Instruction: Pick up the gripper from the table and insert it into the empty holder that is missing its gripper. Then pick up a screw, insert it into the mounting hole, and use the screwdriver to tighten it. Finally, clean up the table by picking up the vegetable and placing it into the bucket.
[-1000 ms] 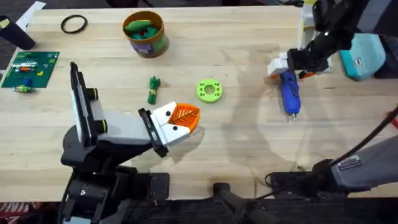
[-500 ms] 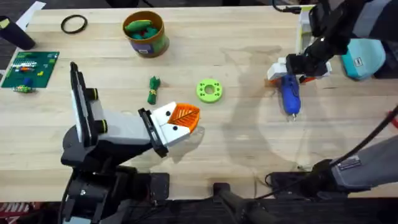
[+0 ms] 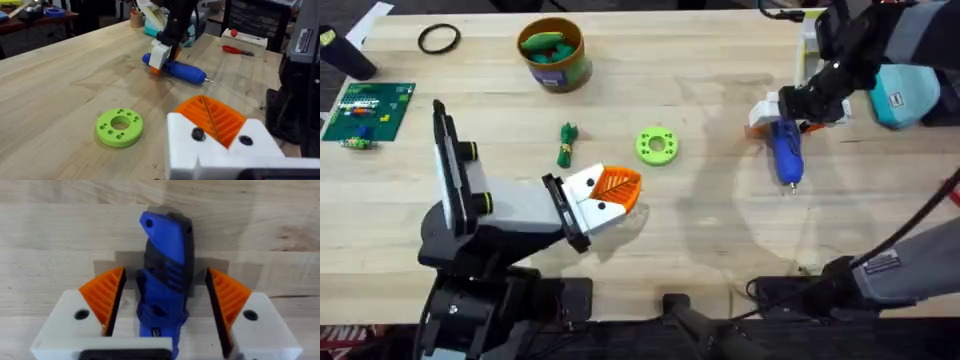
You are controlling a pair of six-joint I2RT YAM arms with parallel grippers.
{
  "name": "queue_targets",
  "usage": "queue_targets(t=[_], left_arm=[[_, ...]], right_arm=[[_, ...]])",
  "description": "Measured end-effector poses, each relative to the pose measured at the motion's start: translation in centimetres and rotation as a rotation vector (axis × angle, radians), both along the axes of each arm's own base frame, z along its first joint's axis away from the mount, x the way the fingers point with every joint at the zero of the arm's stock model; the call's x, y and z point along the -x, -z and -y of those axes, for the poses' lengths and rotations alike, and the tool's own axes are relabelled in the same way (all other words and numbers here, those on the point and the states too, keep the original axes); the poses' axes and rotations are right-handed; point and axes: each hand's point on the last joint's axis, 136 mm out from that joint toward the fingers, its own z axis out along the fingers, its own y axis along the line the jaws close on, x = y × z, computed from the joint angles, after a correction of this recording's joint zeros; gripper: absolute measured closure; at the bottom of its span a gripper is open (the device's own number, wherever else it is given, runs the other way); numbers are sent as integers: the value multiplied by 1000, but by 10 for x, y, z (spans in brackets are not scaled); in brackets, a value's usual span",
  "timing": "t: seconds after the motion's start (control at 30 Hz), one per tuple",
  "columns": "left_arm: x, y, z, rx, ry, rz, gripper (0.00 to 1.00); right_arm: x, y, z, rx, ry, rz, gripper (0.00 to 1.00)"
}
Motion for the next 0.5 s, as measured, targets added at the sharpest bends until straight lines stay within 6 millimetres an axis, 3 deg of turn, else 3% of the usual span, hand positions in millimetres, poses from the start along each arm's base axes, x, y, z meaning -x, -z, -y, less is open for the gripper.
queue_targets(t=[0.1,0.2,0.33,0.43,0.5], left_arm=[[0,0,0,0,0,0,990],[0,0,0,0,0,0,990],[0,0,0,0,0,0,990],[0,0,0,0,0,0,990],[0,0,0,0,0,0,990]], right_arm=[[0,0,0,0,0,1,78],[-1,0,0,-1,3,4,195],[-1,0,0,-1,4,4,523],[-1,0,0,0,2,6,890],[-1,0,0,-1,6,5,976]])
